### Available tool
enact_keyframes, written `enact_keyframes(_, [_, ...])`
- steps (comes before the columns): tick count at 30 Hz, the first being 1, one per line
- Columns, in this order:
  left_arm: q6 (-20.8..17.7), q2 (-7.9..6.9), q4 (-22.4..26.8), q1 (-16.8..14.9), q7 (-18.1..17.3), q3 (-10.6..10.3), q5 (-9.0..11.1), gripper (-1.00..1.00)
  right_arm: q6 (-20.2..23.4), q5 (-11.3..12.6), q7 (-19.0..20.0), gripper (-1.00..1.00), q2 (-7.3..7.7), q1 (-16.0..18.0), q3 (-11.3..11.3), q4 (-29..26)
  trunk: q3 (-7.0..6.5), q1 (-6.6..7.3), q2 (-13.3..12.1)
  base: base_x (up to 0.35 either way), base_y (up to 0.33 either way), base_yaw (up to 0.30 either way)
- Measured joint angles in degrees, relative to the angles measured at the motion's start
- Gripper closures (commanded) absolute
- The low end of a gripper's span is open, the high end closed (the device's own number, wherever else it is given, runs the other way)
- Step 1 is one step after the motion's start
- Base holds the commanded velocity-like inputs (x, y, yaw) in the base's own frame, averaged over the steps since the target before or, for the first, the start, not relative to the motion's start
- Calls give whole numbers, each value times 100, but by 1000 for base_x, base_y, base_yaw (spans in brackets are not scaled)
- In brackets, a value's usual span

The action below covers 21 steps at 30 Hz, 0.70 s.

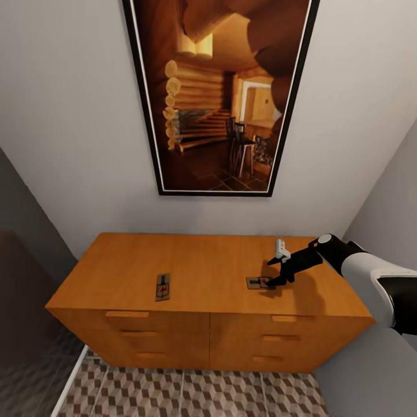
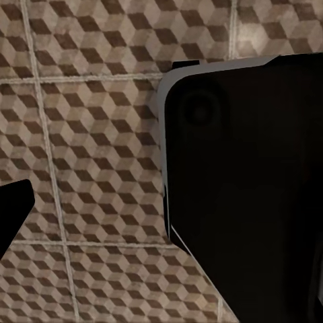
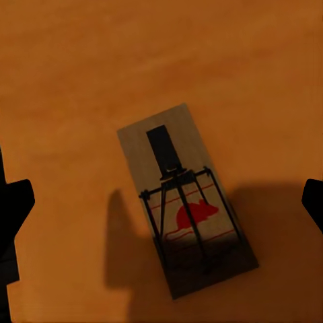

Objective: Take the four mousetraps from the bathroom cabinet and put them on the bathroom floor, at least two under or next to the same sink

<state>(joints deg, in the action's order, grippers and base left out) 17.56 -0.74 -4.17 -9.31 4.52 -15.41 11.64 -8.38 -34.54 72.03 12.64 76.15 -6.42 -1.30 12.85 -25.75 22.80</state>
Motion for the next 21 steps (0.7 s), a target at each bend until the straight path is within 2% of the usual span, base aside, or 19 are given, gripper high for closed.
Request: enact_keyframes(21, [0, 0, 0, 0, 0, 0, 0, -100, 0, 0, -6, -100, -8, 0, 0, 0, 145, 0, 0, 0, 0, 0])
